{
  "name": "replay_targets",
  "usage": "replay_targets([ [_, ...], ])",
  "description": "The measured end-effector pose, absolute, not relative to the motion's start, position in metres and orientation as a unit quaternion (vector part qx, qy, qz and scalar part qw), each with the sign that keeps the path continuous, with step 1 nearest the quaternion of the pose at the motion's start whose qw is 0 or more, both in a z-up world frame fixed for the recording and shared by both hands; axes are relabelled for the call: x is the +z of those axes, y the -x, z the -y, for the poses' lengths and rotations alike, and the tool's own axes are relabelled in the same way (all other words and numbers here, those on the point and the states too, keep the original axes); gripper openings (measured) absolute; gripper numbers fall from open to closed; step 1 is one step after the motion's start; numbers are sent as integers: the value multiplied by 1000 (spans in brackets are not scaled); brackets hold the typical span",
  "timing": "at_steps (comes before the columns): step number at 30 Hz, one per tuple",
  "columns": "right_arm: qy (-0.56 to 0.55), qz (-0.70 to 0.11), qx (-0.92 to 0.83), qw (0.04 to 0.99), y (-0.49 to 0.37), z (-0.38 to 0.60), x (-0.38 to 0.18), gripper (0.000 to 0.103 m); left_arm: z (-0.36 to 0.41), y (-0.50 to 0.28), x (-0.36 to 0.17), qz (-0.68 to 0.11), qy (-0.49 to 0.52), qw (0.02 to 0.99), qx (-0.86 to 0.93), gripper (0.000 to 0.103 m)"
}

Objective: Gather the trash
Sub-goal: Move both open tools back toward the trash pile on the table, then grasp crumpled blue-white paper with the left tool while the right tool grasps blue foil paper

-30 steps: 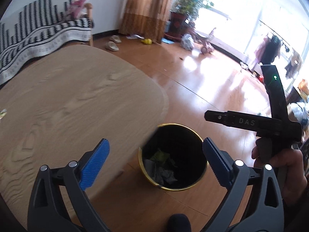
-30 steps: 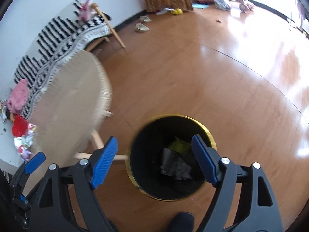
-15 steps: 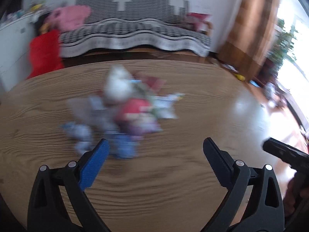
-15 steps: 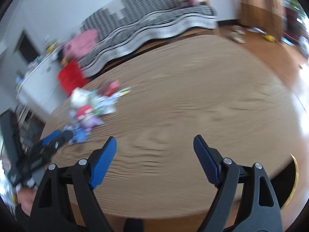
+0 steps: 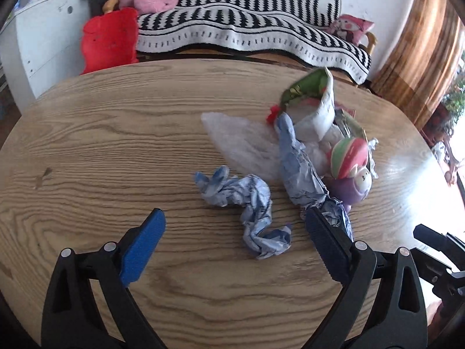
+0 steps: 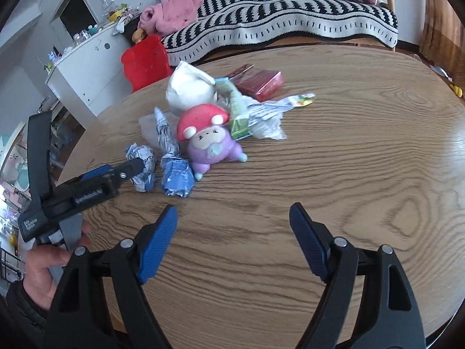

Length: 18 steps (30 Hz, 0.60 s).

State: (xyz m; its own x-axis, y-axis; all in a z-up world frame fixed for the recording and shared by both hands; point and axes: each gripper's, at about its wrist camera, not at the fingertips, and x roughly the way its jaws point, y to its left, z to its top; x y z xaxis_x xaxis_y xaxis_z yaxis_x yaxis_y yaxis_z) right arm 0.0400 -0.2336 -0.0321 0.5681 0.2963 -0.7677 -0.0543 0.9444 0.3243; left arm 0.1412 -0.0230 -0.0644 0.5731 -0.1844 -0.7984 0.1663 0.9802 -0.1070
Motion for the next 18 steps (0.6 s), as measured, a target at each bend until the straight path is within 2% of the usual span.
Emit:
replay_targets([
  [2,-131,-456,104,874,-43,229,-34,77,27,-143,-70,-459,8,883,-102,90],
  [3,-129,-456,106,874,-45,226,-36,77,28,-145,-74,-463,6,881,-101,79],
  [4,-126,-459,109,873,-48,223,-37,76,28,-147,-77,-468,4,878,-101,64],
  [5,-124,-460,111,872,-49,220,-39,74,28,-147,-78,-465,-3,880,-95,59],
  [6,-122,-460,113,872,-53,216,-40,74,28,-146,-77,-463,-8,882,-90,33],
  [7,-120,-461,114,872,-56,212,-41,73,26,-147,-77,-468,-5,879,-88,26],
  [18,-90,-466,128,871,-87,160,-57,62,-18,-131,-33,-438,62,895,-47,24],
])
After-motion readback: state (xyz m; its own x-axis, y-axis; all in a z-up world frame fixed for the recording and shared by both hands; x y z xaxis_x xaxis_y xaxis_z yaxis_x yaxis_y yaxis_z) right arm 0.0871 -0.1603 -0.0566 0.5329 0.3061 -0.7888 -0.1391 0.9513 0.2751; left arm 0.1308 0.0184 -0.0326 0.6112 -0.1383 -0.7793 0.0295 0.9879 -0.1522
